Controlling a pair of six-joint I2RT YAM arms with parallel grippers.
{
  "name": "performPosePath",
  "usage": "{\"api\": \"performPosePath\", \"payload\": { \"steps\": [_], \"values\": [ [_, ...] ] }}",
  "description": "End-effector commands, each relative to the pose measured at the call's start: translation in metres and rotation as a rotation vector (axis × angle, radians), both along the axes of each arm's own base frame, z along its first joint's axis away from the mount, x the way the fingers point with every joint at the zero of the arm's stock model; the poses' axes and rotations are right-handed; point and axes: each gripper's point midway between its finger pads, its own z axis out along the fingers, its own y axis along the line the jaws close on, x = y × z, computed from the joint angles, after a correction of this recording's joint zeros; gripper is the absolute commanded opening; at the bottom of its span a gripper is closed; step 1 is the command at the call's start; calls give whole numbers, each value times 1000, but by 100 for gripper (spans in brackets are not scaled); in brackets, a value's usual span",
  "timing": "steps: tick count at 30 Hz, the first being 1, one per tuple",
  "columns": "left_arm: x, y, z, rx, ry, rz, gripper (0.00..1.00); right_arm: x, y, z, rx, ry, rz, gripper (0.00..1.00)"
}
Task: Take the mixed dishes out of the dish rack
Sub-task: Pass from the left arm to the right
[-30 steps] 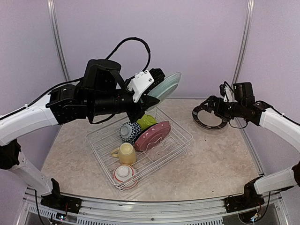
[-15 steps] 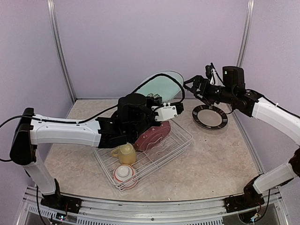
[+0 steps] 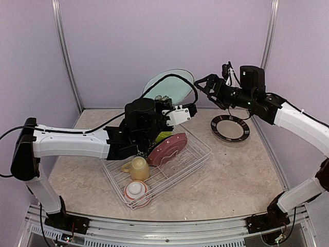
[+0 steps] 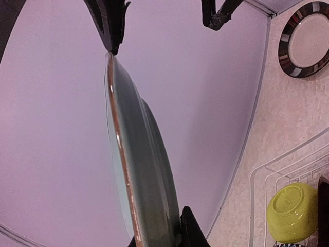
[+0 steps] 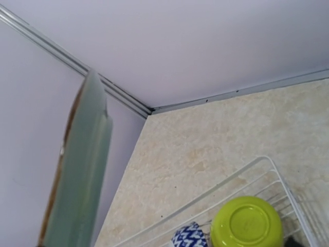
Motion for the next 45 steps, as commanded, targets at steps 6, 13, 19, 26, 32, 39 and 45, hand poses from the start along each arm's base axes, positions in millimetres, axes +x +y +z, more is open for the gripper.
{"api": "performPosePath", "payload": {
  "steps": [6,13,19,26,32,39,45],
  "values": [
    [-1,4,34,-77,-32,-5,0,5,31,7,3,15,33,93],
    [10,17,26,-101,25,24,0,-3,-9,23,-34,-33,-116,99],
    [10,16,28,-95,33,20,0,4,17,19,-17,-11,-36,98],
    [9,9,24,-76,25,20,0,26,60,-22,-31,118,35,89],
    [9,7,21,-67,29,23,0,30,75,-36,38,161,71,56],
    [10,7,14,-123,141,35,10,29,82,-19,190,147,111,0],
    [-14,11,20,-231,348,-17,64,30,59,25,322,30,92,0]
  ]
}}
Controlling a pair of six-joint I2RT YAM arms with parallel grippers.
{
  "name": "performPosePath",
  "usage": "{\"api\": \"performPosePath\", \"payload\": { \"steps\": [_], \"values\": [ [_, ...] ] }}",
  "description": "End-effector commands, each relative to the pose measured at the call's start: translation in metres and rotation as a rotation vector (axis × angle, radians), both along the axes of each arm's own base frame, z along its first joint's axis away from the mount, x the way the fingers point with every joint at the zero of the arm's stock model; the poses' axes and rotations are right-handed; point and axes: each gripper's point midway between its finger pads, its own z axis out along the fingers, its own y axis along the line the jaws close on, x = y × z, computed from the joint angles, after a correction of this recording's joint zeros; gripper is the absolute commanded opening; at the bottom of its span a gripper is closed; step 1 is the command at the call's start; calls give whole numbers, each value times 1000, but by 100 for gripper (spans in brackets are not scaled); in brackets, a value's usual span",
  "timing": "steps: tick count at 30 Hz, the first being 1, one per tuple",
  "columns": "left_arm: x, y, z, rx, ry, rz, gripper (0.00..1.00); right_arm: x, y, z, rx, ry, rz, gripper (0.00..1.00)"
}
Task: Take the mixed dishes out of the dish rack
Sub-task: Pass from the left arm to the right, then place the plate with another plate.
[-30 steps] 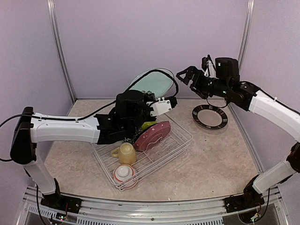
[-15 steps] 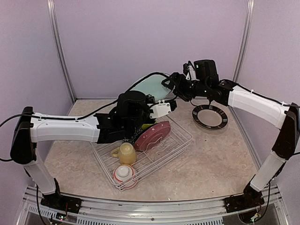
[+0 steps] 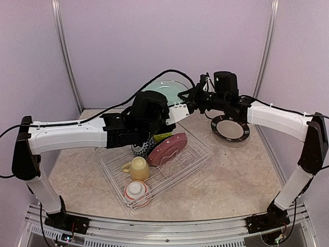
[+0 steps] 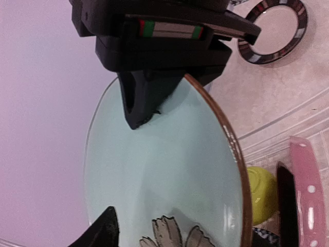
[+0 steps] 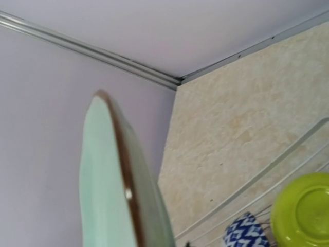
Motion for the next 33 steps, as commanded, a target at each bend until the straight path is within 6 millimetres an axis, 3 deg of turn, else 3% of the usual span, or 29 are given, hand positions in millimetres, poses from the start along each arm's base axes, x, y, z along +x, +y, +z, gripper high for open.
{"api": "performPosePath", "payload": {
  "steps": [1,2,5,9,11,16,19,25,30,33],
  "values": [
    [-25,8,53,-259,115,-24,73,-4,-20,72,181,-178,-7,0],
    [-34,10,58,-285,145,-45,83,-3,-26,75,196,-186,-16,0],
    [-59,14,65,-355,280,-110,97,7,-50,76,204,-199,-63,0],
    [-82,36,78,-511,496,-187,99,19,-87,63,207,-195,-119,0],
    [-89,53,94,-624,565,-236,99,24,-113,45,194,-175,-164,0],
    [-81,93,119,-833,626,-257,99,39,-196,-5,124,-102,-326,0],
    [-68,103,113,-875,646,-224,99,44,-235,-35,77,-54,-400,0],
    [-47,109,90,-854,626,-133,99,65,-297,-74,12,12,-488,0],
    [-41,113,88,-864,626,-114,99,82,-328,-103,8,65,-511,0],
    [-36,116,86,-878,633,-101,99,91,-335,-115,-25,86,-510,0]
  ]
}}
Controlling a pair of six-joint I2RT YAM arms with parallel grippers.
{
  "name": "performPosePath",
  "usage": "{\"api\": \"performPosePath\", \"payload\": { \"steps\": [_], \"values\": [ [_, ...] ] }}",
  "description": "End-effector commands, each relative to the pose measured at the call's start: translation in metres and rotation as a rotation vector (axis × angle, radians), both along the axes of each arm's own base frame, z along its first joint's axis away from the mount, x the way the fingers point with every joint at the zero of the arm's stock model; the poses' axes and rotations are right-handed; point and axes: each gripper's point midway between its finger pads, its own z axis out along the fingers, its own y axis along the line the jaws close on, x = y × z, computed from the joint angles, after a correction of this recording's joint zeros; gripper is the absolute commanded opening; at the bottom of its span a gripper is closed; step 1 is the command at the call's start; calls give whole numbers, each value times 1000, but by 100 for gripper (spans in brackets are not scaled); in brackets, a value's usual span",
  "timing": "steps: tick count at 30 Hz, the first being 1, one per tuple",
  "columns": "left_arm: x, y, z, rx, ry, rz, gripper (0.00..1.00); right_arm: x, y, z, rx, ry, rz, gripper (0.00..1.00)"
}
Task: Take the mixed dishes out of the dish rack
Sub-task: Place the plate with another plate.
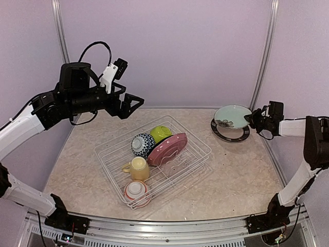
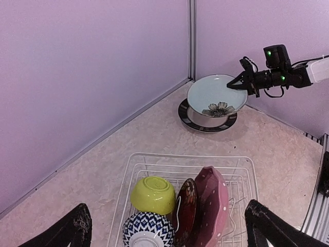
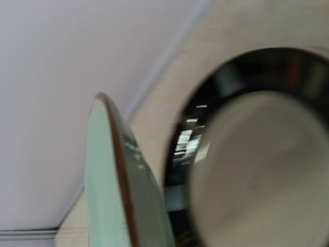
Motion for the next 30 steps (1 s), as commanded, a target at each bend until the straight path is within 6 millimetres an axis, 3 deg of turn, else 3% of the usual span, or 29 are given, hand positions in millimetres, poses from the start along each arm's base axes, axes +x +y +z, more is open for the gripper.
{"api": "performPosePath", "payload": {
  "steps": [1,11,25,30],
  "values": [
    [6,5,2,-33,16,16,99,23,-4,29,-19,-114,54,0],
    [10,6,-3,-25,26,23,99,42,-11,-11,-1,-59,63,0],
    [9,4,-5,-24,39,15,99,58,-14,-33,3,-48,78,1],
    [8,3,-5,-25,45,10,99,58,-17,-44,-9,-25,73,9]
  ]
}}
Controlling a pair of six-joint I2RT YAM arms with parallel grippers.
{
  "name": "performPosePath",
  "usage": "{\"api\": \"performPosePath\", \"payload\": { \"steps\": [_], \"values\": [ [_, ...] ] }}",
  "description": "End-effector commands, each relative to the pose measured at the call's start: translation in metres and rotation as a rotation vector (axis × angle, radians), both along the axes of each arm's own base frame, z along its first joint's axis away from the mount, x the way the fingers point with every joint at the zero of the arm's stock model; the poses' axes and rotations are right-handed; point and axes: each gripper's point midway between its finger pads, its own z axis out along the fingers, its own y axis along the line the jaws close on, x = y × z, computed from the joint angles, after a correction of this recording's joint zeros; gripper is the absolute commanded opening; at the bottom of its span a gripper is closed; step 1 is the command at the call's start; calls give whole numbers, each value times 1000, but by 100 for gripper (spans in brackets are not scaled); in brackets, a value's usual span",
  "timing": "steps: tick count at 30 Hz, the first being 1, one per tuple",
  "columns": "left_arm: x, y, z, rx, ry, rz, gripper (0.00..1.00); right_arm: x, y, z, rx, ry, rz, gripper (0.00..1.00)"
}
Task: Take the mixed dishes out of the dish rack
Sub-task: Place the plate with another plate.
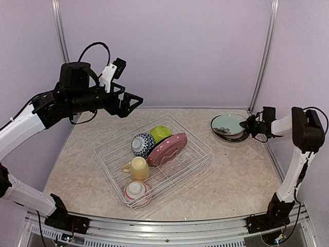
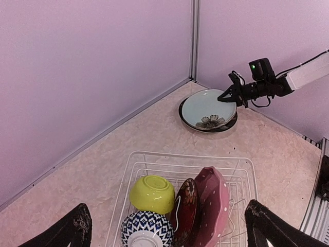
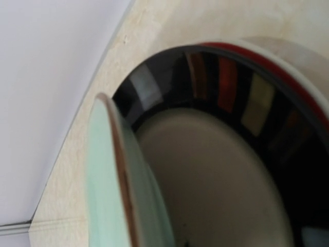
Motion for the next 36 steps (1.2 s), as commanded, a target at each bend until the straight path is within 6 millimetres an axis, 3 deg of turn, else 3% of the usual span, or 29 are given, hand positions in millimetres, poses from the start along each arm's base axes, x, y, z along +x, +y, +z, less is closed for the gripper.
{"api": "performPosePath", "payload": {
  "steps": [1,10,16,22,29,36],
  "values": [
    [1,-2,-3,-2,17,-6,99,18,-5,32,-14,-124,24,13],
    [-1,-6,-6,12,15,-11,99,10,-13,9,-140,-12,44,42],
    [-5,-9,-6,10,17,-24,99,-5,-26,6,-277,52,42,63],
    [-10,-15,-7,15,20,-42,99,-20,-36,-2,-373,123,40,75],
    [-12,-22,-12,12,54,-66,99,-30,-39,-3,-391,141,30,76],
    [-13,-25,-15,15,63,-76,99,-33,-35,1,-377,126,35,71]
  ]
}}
